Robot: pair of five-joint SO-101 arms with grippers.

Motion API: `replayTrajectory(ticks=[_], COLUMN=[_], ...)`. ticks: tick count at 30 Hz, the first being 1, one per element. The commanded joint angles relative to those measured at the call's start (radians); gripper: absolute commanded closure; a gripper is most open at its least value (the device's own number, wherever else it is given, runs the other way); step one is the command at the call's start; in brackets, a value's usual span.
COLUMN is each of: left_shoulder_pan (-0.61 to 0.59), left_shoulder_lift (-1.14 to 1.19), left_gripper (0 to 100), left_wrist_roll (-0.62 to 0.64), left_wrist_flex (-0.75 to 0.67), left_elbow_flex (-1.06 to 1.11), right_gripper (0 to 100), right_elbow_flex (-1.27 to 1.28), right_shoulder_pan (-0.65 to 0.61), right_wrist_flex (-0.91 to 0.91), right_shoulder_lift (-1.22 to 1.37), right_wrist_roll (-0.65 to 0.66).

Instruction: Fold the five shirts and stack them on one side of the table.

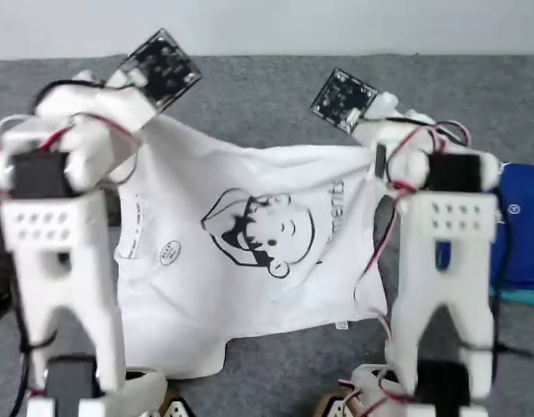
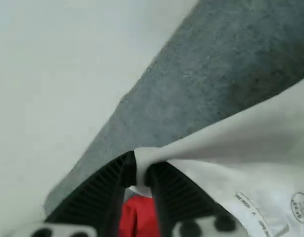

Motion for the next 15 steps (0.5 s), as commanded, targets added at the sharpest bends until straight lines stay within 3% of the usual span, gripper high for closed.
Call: replayTrajectory(ticks=[1, 12, 15], left_shoulder_pan=[0.009, 0.000, 0.000], left_shoulder_lift=[0.100, 0.440, 0.493], left_gripper=[99, 99, 99], left_wrist_roll=[-0.011, -0.083, -0.109], left_wrist_flex=[-0.178, -0.572, -0.652], left_elbow_flex=[0.024, 0.019, 0.004], right_gripper=[98.8, 98.8, 98.8], right_elbow_flex=[-0.002, -0.005, -0.005], right_shoulder_pan=[-0.012, 0.033, 0.036], right_wrist_flex=[-0.208, -0.862, -0.981], right_shoulder_lift=[0.113, 0.484, 0.572], right_wrist_roll=[0.009, 0.017, 0.115])
